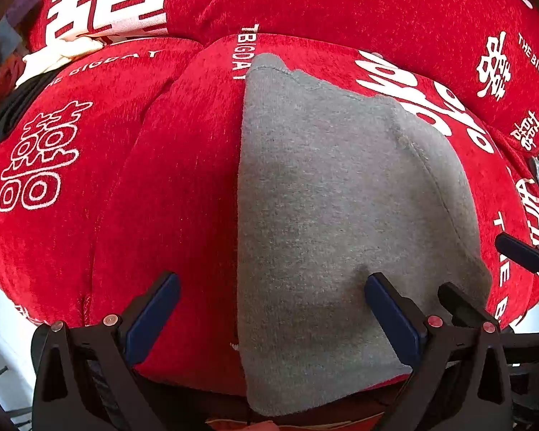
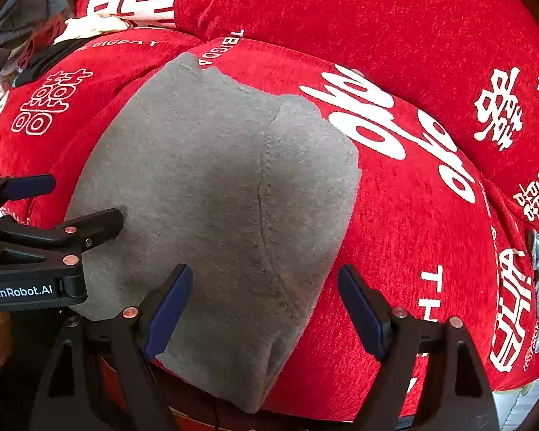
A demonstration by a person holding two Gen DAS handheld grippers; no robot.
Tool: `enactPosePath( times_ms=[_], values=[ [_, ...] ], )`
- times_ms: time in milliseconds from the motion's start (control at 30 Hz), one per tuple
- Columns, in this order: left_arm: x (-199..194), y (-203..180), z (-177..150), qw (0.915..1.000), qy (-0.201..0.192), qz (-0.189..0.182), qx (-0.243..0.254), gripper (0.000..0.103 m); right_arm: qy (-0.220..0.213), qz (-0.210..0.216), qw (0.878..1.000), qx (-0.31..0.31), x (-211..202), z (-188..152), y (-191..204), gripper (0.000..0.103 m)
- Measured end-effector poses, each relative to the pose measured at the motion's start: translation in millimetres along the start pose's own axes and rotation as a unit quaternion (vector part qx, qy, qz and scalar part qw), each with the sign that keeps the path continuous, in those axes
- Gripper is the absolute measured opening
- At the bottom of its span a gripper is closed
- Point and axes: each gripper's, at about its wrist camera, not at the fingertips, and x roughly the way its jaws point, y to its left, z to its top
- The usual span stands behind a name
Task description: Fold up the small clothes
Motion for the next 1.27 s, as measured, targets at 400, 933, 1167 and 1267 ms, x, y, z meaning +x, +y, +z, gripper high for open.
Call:
enactPosePath(
  times_ms=[400, 933, 1167, 1267],
  values=[
    [1.1, 11.4, 0.3, 0.9997, 0.000, -0.017, -0.015, 0.103, 0.003, -0.010, 1.000, -0.016, -1.7, 5.5, 11.7, 0.085],
    [-2.0, 24.9, -0.1, 0.9991, -0.005, -0.029, -0.031, 0.103, 0.004, -0.019, 0.999, -0.035, -5.1, 8.6, 26.3, 0.085],
    [-5.1, 27.1, -3.0, 0.9989, -0.010, -0.028, -0.036, 0.103, 0.002, -0.016, 0.999, -0.038, -5.8, 6.0, 27.7, 0.085],
    [-6.1, 25.6, -3.8, 0.9991, -0.009, -0.022, -0.034, 0.103, -0.001, -0.014, 0.999, -0.038, -7.1, 4.8, 26.3, 0.085]
  ],
)
